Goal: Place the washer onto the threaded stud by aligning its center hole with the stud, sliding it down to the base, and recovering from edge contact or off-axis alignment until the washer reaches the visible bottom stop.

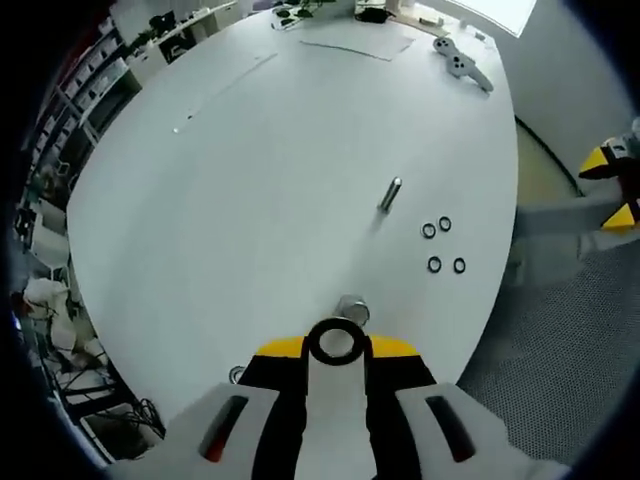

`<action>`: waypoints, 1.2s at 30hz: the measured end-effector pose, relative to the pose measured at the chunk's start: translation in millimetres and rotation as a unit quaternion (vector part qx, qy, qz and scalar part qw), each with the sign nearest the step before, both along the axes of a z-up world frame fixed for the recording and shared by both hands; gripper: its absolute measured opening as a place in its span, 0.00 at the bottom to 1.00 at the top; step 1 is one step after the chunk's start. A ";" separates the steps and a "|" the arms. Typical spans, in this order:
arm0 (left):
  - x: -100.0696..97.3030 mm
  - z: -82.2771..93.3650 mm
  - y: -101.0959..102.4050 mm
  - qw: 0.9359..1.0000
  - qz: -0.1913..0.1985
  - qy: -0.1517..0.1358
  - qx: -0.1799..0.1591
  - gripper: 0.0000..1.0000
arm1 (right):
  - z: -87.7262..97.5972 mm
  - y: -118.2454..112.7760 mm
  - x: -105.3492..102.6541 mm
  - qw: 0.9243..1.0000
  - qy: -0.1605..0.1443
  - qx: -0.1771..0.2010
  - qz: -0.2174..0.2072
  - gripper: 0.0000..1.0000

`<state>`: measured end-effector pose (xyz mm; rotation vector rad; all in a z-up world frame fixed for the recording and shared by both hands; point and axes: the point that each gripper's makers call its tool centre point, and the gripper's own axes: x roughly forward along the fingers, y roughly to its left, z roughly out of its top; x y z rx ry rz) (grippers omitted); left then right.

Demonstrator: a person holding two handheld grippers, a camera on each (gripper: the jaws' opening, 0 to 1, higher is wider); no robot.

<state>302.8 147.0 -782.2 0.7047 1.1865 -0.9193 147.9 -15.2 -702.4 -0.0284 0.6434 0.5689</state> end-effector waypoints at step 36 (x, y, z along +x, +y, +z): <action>-5.6 -38.3 -19.4 0.997 -0.057 0.028 0.042 0.19 | -1.6 0.1 -0.4 1.000 0.004 -0.001 0.001 0.32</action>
